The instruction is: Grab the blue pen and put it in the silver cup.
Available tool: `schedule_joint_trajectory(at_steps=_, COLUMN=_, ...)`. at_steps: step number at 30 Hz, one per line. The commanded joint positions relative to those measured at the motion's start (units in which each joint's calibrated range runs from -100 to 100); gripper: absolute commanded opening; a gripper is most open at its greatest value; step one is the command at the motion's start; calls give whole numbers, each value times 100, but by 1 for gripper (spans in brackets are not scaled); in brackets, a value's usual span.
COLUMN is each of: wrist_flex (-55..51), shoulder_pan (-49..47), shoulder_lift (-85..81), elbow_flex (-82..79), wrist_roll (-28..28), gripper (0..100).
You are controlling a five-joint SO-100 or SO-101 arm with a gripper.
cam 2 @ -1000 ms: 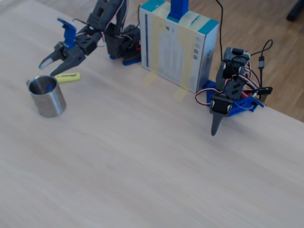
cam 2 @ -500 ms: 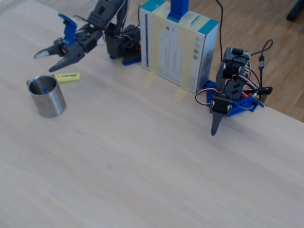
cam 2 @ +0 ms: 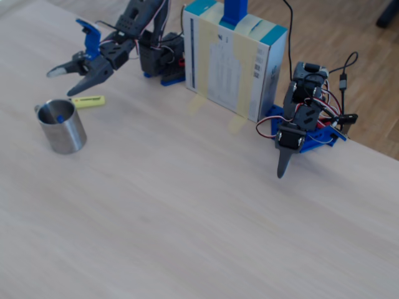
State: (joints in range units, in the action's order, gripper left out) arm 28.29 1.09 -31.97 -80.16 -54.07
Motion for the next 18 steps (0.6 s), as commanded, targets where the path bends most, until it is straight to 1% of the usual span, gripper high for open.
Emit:
schedule_joint_trajectory(at_steps=1, wrist_flex=-36, shoulder_pan=-65, shoulder_lift=-169, elbow_flex=48, wrist_roll=-64, gripper=43)
schedule_joint_trajectory(at_steps=6, wrist_flex=-62, shoulder_pan=-196, shoulder_lift=-361, elbow_flex=21, wrist_roll=-70, gripper=43)
schedule_joint_trajectory(at_steps=10, wrist_flex=-723, shoulder_pan=-248, shoulder_lift=-776, elbow_flex=57, wrist_roll=-251, gripper=43)
schedule_joint_trajectory(at_steps=18, wrist_flex=-1872, shoulder_pan=-248, shoulder_lift=-1724, elbow_flex=30, wrist_roll=-283, gripper=43)
